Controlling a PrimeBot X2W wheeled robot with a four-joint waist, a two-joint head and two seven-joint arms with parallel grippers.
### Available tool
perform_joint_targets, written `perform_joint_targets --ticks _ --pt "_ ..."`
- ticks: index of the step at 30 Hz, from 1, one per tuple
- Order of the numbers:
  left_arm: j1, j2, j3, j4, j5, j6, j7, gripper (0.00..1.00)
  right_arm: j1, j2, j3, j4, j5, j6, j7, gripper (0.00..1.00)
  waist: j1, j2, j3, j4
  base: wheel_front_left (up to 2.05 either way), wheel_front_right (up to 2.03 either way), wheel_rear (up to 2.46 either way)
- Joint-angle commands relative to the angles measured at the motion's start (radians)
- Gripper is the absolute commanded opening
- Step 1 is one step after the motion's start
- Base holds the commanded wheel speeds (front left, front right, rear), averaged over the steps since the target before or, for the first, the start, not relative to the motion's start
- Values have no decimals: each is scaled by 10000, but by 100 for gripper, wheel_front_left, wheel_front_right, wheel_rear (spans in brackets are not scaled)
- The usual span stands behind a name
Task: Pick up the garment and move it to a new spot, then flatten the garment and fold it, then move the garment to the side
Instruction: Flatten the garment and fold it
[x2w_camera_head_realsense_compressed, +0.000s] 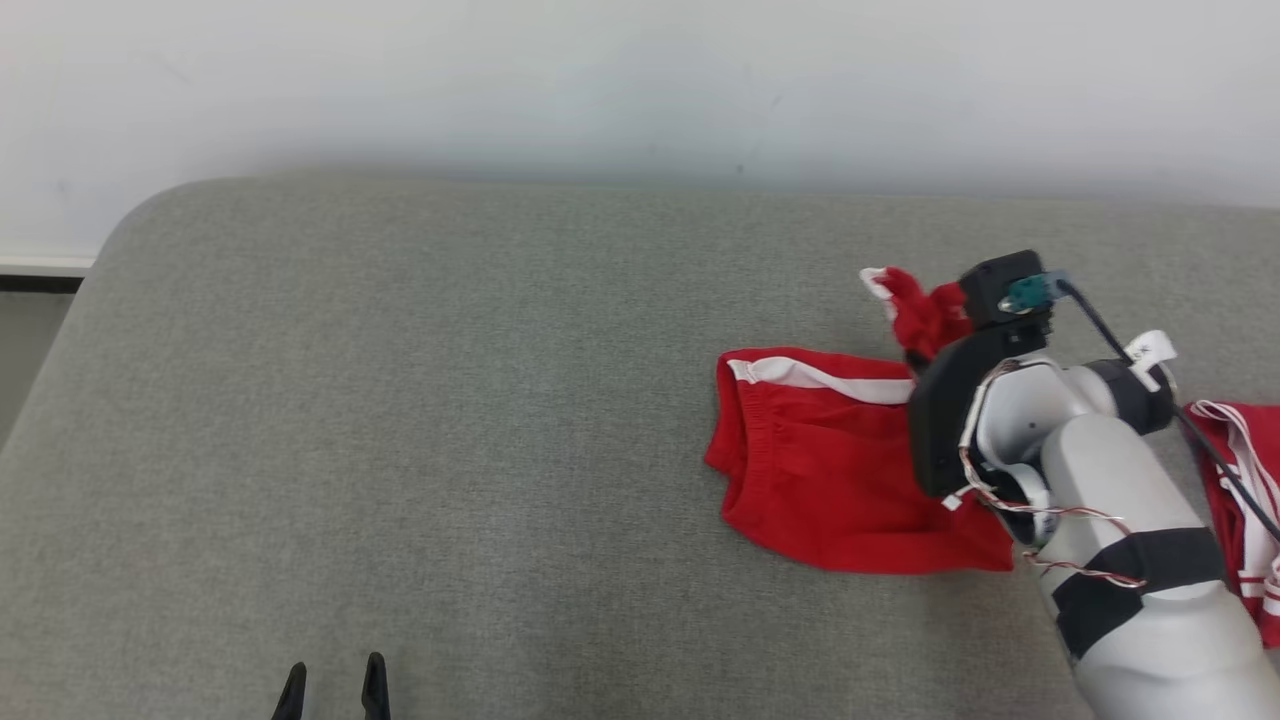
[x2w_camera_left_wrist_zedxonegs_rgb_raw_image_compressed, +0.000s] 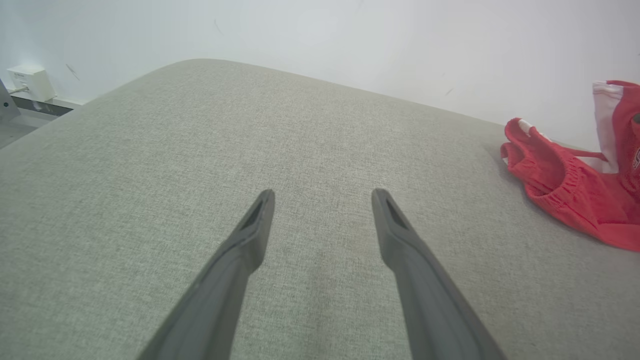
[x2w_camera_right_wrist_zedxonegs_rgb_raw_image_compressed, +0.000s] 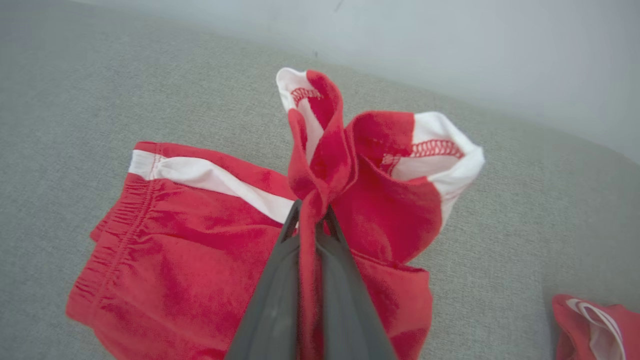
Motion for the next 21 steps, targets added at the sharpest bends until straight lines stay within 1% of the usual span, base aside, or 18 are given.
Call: perform_joint_targets --ticks 1,6,10,17,18,19,20,21 --pt "-36 -31 -3 45 11 -58 -26 100 -130 121 271 -58 203 -27 74 0 0 -1 66 237 0 0 0" --pt "-126 -45 -121 89 -43 -32 -26 100 -204 475 863 184 532 -27 240 0 0 -1 171 604 0 0 0" --pt "-176 -50 -197 107 -68 -17 -26 100 -353 631 1187 539 703 -27 258 0 0 -1 286 861 0 0 0" --pt "-254 -52 -319 118 -159 52 -26 100 -532 633 1322 1099 826 -27 40 0 0 -1 394 1123 0 0 0" --pt "-255 -53 -335 120 -175 68 -26 100 -559 663 1409 1122 911 -27 -57 8 0 -1 396 1144 0 0 0" --pt "-249 -53 -345 122 -188 84 -26 100 -567 701 1572 1117 1050 -27 -128 64 0 -1 397 1157 0 0 0" --pt "-231 -52 -344 126 -203 94 -26 100 -554 712 1695 1123 1195 -27 -156 100 0 -1 387 1160 0 0 0" --pt "-212 -52 -341 132 -208 106 -26 100 -552 681 1816 1094 1378 -27 -174 100 0 -1 370 1155 0 0 0"
